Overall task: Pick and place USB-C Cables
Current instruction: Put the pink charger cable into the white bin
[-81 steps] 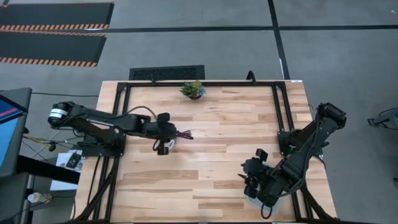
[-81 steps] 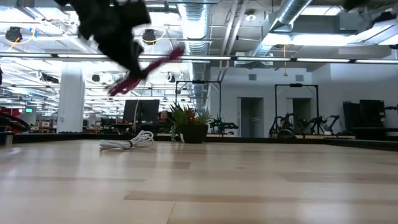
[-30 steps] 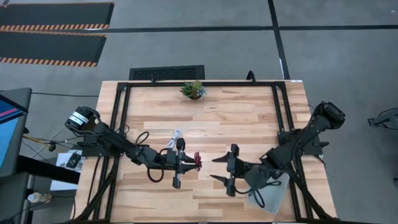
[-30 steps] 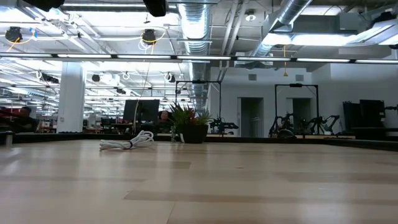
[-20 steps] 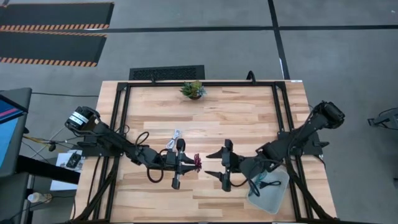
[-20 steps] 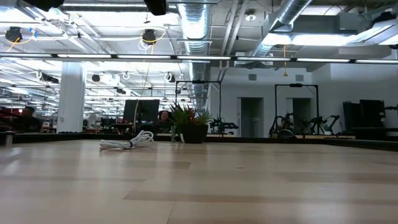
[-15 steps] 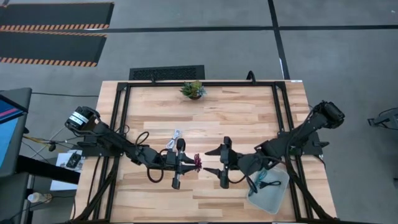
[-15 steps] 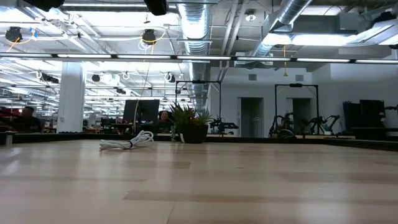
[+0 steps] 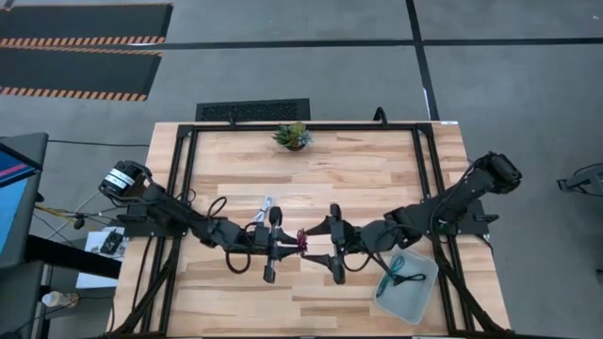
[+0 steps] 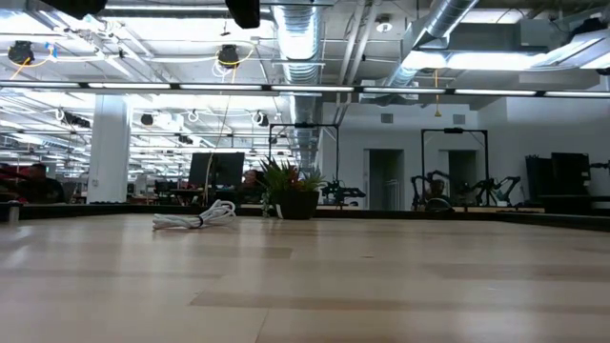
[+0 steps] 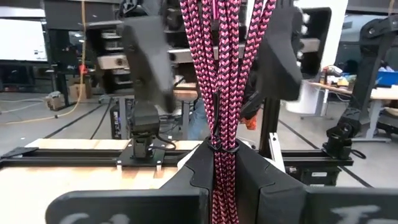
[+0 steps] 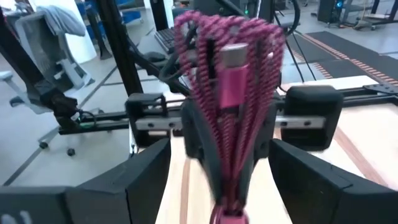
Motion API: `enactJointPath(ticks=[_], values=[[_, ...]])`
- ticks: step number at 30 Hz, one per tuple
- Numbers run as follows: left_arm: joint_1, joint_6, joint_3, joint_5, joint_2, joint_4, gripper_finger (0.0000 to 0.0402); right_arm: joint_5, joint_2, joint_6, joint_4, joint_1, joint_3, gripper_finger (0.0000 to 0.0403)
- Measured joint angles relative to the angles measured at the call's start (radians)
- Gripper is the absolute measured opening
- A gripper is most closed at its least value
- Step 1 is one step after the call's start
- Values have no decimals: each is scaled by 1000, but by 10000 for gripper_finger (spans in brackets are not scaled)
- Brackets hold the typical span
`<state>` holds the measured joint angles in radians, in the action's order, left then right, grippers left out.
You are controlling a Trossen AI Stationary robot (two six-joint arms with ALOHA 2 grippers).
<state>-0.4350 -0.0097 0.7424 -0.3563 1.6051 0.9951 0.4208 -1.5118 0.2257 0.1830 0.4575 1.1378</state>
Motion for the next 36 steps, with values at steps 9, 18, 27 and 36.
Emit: enactJointPath(ticks=[9, 18, 27, 36], values=[[14, -6, 0, 19, 0, -2, 13, -64, 0, -18, 14, -50, 0, 284], [23, -14, 0, 20, 0, -12, 13, -126, 0, -17, 12, -69, 0, 156], [22, -28, 0, 25, 0, -25, 13, -151, 0, -26, 0, -68, 0, 22], [22, -72, 0, 17, -1, -57, 49, -157, -1, -25, -8, -65, 0, 12]])
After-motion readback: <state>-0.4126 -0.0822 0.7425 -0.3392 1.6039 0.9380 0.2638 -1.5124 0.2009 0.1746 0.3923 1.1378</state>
